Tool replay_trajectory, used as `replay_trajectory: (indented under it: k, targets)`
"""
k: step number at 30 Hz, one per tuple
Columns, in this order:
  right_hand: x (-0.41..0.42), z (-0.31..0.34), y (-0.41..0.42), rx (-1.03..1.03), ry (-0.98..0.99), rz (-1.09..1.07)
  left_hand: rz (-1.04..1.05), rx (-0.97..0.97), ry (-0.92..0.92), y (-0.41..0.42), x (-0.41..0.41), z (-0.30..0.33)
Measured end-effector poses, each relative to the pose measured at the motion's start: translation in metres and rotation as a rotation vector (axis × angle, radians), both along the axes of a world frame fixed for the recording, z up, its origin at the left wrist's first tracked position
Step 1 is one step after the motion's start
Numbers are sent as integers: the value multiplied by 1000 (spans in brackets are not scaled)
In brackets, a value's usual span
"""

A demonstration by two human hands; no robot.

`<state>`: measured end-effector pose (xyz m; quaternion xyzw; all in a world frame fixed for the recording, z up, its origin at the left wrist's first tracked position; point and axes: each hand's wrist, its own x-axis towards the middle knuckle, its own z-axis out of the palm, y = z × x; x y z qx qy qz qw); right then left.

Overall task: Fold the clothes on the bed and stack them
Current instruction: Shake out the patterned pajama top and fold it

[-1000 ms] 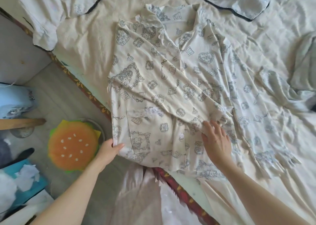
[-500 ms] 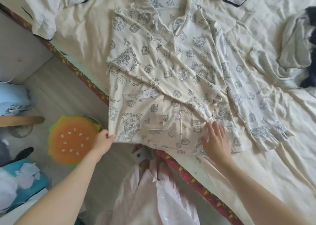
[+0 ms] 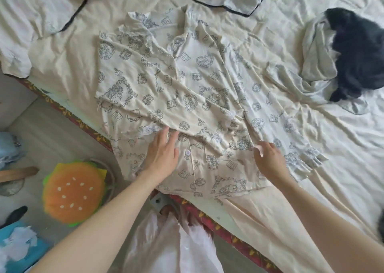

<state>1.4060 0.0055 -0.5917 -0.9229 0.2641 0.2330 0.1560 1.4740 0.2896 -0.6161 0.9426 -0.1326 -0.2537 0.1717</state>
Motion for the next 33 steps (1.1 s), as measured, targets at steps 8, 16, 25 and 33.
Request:
replay_trajectory:
  k: [8,16,25,33]
  targets:
    - [45,-23,-120,-27,-63,-200,-282,248,172,-82,16,-19]
    - [52,-59,-182,-20,207,-105,-369,407,374,-88,40,-42]
    - [58,-16,-172,106,-208,-181,-137,233,547,-106,57,-26]
    - [105,76,-59,300,-663,97,760,-677,918,-136,95,46]
